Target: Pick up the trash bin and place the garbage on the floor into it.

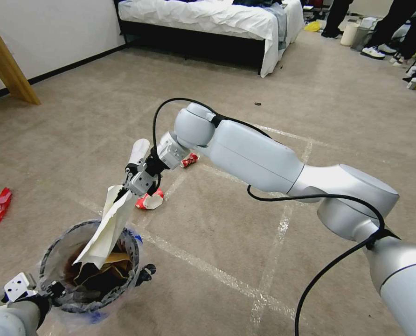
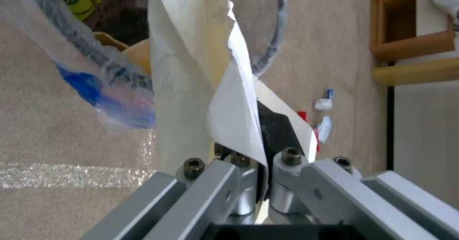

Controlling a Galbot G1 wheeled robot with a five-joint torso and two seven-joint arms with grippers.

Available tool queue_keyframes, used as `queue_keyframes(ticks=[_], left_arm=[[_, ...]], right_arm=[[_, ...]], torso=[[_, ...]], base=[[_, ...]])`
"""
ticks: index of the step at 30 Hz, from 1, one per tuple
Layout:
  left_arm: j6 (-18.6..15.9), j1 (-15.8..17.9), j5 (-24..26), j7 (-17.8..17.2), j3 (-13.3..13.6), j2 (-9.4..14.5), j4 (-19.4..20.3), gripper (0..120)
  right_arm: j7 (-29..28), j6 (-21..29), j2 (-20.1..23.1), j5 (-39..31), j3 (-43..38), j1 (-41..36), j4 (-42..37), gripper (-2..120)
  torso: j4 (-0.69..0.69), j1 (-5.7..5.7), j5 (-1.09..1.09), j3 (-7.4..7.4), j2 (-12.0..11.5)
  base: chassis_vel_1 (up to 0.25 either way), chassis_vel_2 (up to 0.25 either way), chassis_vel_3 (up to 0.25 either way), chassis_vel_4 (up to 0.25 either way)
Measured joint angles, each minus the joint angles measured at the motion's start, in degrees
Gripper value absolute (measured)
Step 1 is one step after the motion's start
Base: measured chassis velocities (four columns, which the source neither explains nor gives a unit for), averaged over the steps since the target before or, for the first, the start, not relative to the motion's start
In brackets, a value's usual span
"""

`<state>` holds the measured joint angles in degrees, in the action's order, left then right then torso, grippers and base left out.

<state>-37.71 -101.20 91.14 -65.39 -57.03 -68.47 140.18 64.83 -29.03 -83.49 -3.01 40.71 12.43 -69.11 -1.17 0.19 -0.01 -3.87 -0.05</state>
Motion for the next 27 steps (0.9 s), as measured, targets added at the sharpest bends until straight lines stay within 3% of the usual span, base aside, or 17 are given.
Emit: queue_keyframes(ticks=[8,27], left_arm=[[0.00,0.24,-0.04,-0.02,0.17,-0.12,0.01,0],[0.00,0.38,-0.06,-0.12,0.19,-0.04,-0.09,0]], right_arm=[[-0.04,-1.39,-1.17,3.13,0.08,-0.88,0.95,0],[-1.01,-2.26,-3.15,2.34,1.33,-1.30,2.55,0]], torso=[[0.00,0.00,0.00,0.00,0.00],[0.00,0.00,0.00,0.00,0.00]], base=[[0.000,0.000,0.000,0.000],[0.000,0.000,0.000,0.000]])
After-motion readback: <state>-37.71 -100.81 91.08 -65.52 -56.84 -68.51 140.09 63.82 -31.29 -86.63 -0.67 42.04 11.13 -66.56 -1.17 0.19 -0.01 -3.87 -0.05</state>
